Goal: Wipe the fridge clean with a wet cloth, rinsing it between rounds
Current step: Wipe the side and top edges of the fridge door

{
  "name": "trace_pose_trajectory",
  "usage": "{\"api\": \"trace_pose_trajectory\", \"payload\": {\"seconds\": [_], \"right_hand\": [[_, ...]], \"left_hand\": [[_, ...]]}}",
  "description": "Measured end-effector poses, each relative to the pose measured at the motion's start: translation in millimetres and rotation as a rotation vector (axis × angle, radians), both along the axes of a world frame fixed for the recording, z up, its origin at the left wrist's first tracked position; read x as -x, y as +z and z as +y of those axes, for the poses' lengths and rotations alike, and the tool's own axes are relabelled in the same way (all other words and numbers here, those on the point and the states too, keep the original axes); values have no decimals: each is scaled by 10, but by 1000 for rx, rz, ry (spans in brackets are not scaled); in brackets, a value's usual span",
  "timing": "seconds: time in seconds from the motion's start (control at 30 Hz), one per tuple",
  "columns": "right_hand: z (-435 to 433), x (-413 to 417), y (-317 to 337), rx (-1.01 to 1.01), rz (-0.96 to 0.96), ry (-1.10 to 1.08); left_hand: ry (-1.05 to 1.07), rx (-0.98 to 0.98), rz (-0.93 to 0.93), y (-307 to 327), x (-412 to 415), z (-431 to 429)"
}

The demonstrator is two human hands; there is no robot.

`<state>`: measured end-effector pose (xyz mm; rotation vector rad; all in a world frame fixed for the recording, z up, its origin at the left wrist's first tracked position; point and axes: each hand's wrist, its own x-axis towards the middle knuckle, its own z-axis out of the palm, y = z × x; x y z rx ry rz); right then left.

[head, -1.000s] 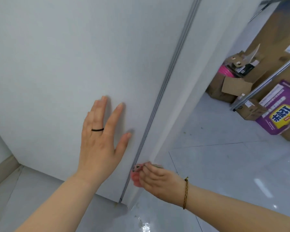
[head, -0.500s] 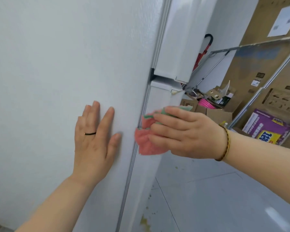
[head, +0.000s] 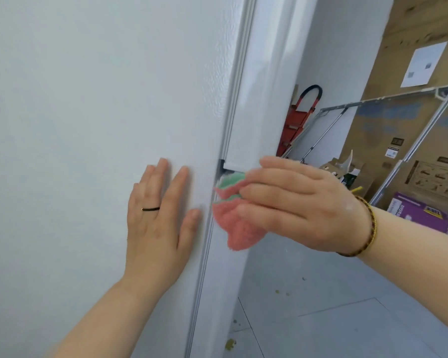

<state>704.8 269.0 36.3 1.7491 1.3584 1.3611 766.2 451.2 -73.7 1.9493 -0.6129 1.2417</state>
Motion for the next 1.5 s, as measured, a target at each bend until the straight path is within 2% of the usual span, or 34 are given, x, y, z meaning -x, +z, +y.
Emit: {"api": "trace_pose_trajectory", "payload": {"seconds": [0.1, 0.17, 0.3, 0.47, 0.57, 0.63, 0.7, 0.8, 0.87, 1.0, 1.1, 1.2, 1.3, 1.37, 1.4, 1.5], "right_hand": [[20, 27, 413, -141, -126, -80], [21, -8, 530, -209, -141, -188], [118, -81, 258, -213, -27, -221], [329, -48, 191, -189, 20, -268], [422, 21, 225, -273, 104, -325], [456, 100, 153, -432, 261, -285], [538, 203, 92, -686, 511, -196], [723, 296, 158, -1080, 1108, -89], [848, 229, 388, -1160, 1423, -72], [1083, -18, 925, -1322, 1847, -64], [1404, -46, 1292, -1328, 2145, 11], [1753, 48, 1608, -1299, 2480, 213], [2009, 115, 1880, -1414, 2786, 335], [2155, 140, 2015, -1470, 2894, 344], [2243, 177, 2092, -1410, 2938, 341], [2513, 307, 2216, -1057, 3094, 423]], "left_hand": [[53, -52, 34, 87, -60, -23], [42, -68, 66, 69, -51, -25], [-21, -51, 114, 113, 6, 21], [-172, 22, 194, 154, 137, 129], [-185, 56, 222, 65, 233, 160], [-189, 91, 225, 9, 311, 153], [-228, 124, 283, 31, 417, 159], [-308, 277, 396, 301, 580, 253], [-351, 440, 477, 651, 625, 373], [-314, 668, 640, 1330, 652, 641], [-266, 785, 749, 1941, 686, 855], [-144, 874, 824, 2526, 785, 1121], [-103, 911, 884, 2996, 972, 1411], [-115, 896, 913, 3284, 1134, 1563], [-119, 887, 932, 3410, 1225, 1625], [-57, 857, 946, 3640, 1518, 1793]]}}
